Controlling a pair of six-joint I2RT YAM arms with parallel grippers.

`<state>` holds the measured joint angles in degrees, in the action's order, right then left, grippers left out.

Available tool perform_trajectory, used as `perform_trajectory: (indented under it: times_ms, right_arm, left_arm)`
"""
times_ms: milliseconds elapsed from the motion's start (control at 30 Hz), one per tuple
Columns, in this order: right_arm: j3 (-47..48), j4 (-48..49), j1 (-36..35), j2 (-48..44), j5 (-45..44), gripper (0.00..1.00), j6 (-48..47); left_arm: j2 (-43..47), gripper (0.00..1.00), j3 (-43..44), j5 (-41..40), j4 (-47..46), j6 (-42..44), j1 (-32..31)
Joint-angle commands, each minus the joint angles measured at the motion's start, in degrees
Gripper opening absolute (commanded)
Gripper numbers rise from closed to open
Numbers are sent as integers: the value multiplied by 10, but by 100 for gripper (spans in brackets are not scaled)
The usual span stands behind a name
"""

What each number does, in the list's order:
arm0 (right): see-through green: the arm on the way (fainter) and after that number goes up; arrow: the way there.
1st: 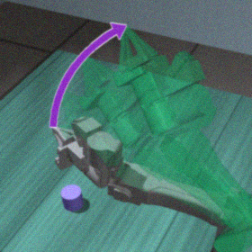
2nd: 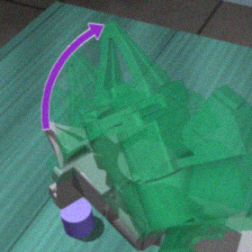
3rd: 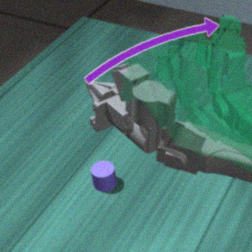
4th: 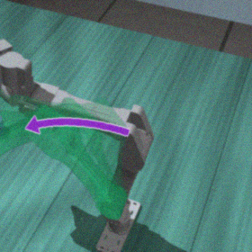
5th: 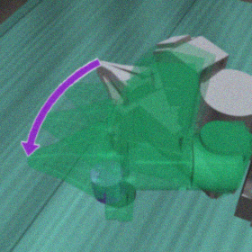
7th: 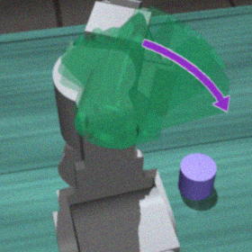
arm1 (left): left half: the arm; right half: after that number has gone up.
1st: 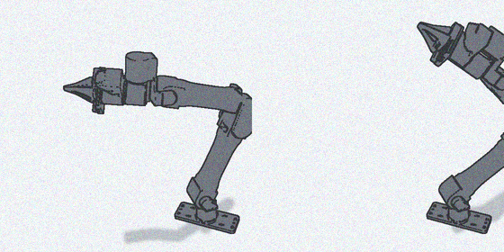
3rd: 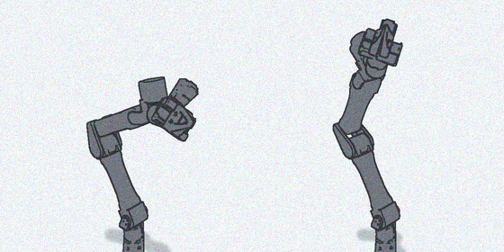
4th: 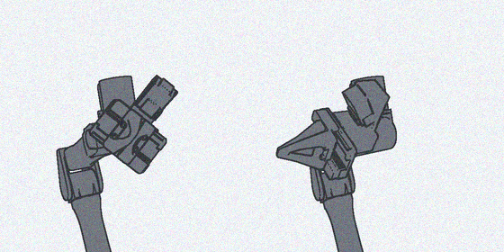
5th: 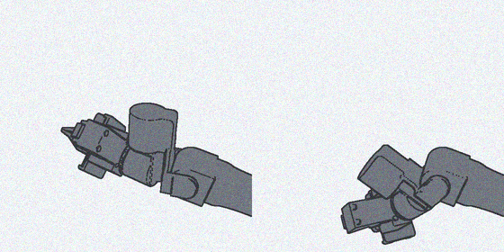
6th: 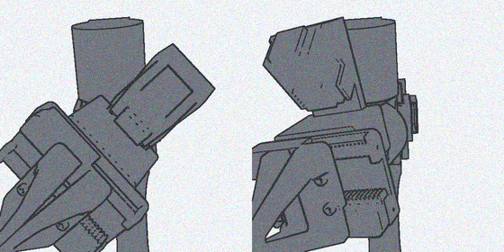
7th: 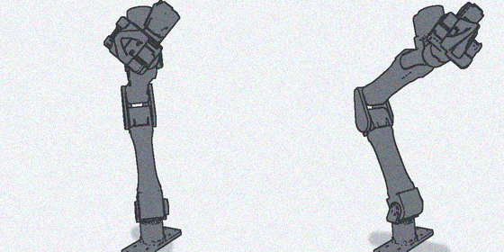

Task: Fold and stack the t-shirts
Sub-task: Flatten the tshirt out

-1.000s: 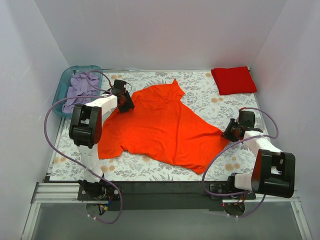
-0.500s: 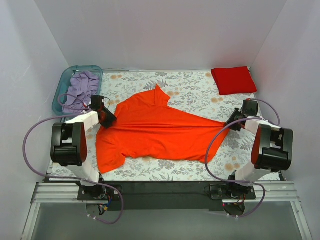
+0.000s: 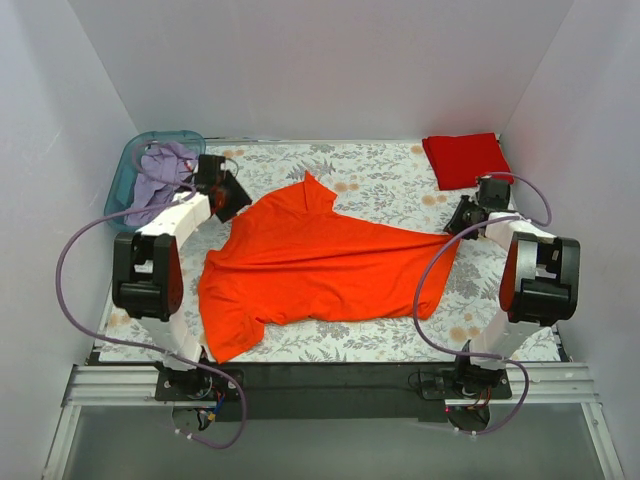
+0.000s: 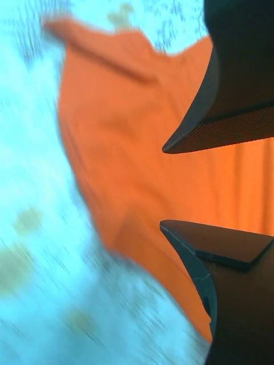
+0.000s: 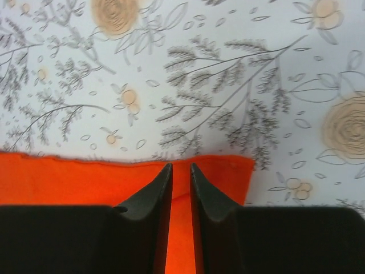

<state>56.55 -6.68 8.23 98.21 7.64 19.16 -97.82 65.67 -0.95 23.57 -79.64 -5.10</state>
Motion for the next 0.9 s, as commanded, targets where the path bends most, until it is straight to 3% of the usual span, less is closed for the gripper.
perform_trajectory:
  times_ms: [0,100,167,300,567,733,867]
  right_arm:
    - [-6,-6,-28,-34,5,25,-25]
    - [-29,-5,-29,-40,-3,25,-30]
    - [-37,-4,-29,-42,-11,25,-37]
    - [-42,-2,-27,-36,-10,25,-44]
    - [-44,12,-19,-15,-8,25,-35]
    - [-43,17,-14,7,-10,25,-31]
    - [-23,18,-9,38,-17,25,-31]
  left_arm:
    - [-78,49,133,-9,-9,85,-49]
    - [-164,41,219,6,-5,110,-68]
    - [-196,31,255,9,-5,118,-82]
    - [-271,29,327,28,-12,146,-107]
    - [-339,28,358,17,-40,165,-119]
    - [-367,26,360,-46,-24,162,-113]
    - [-382,21,377,-130,55,101,-77]
